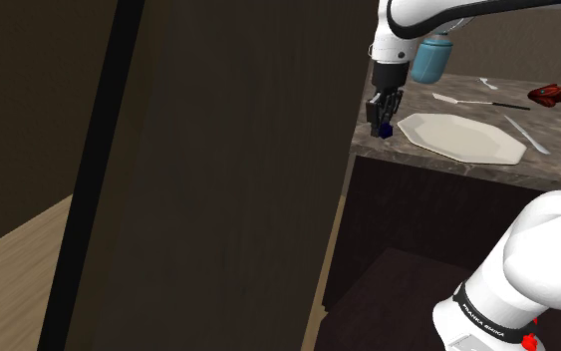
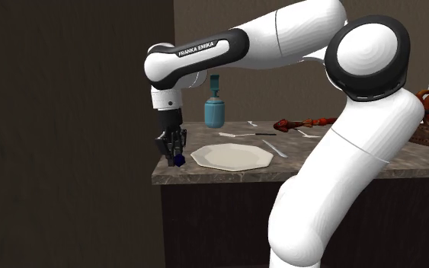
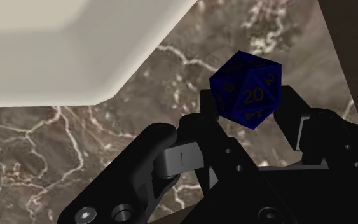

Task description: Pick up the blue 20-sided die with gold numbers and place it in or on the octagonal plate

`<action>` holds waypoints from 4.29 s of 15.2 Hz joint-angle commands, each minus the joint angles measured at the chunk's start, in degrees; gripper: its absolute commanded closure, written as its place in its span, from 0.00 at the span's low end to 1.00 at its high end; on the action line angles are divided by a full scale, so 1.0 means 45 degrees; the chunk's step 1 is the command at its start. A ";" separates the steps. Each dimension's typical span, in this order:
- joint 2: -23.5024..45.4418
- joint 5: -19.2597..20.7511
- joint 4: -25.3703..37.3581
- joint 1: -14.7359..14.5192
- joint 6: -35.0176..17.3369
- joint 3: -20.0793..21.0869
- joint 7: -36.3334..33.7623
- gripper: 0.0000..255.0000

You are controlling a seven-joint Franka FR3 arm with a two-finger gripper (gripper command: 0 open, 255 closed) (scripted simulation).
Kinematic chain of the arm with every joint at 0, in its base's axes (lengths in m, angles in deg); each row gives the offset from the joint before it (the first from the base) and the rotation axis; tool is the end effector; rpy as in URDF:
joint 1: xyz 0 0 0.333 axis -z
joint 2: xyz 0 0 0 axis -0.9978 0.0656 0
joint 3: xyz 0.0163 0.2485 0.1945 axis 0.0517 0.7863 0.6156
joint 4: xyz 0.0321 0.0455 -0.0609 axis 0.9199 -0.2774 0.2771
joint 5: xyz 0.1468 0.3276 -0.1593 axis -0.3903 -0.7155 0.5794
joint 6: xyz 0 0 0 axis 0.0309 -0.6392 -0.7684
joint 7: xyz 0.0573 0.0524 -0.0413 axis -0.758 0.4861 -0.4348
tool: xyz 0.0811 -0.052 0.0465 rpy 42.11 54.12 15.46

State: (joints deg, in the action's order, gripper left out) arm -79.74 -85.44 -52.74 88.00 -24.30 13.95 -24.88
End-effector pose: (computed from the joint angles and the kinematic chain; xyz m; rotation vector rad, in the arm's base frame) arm 0.3911 -0.0705 0.5361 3.1331 0.0274 -0.1517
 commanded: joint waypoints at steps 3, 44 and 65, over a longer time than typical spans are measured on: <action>0.0006 -0.0016 0.0615 -0.0007 0.0608 0.0020 0.0021 1.00; -0.3509 0.2728 -0.1544 0.1660 0.1507 -0.3063 0.3606 1.00; -0.2997 0.2410 0.0359 0.1484 0.2907 -0.2779 0.3725 0.00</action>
State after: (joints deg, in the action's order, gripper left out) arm -93.28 -74.58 -51.26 94.69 -11.31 1.44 -8.14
